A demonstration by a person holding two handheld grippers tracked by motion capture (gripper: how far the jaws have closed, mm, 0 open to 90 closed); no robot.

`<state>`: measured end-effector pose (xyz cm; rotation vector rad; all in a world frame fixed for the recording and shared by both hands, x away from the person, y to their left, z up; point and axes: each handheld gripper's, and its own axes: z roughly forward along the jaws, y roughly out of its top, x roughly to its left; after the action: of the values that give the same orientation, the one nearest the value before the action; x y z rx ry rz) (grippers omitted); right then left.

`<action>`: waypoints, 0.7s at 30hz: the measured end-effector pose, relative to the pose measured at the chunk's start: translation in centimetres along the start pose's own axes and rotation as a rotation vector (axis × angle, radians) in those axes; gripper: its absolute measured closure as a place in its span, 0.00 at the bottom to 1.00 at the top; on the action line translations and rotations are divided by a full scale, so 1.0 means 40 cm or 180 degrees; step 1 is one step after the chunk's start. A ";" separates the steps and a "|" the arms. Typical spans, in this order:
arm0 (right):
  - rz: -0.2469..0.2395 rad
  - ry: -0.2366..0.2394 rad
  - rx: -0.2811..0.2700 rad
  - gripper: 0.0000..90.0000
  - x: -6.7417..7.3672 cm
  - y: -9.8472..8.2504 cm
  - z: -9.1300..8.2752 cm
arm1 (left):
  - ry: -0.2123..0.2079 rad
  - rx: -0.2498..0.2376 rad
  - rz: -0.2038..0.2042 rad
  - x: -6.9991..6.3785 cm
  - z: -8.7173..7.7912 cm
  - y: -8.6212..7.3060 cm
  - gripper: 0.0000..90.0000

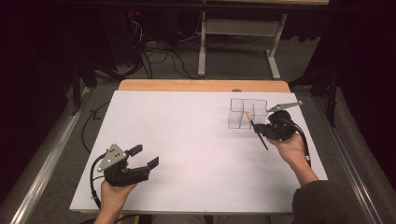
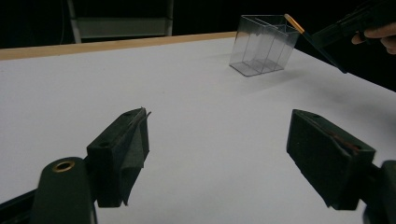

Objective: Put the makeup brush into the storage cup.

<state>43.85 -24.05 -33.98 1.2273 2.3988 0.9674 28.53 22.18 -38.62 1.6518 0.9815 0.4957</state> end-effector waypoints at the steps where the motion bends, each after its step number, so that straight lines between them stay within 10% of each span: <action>1: -0.0010 -0.0012 0.0004 0.94 -0.001 0.002 -0.001 | -0.0003 0.0001 0.0001 0.000 0.000 0.000 0.24; 21: -0.0080 -0.0072 -0.0319 0.94 -0.009 0.046 -0.016 | 0.0024 -0.0015 0.0016 0.001 -0.004 0.001 0.24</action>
<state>44.85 -23.86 -32.27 1.1635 2.3129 1.0467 28.45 22.33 -38.54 1.6498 0.9812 0.5075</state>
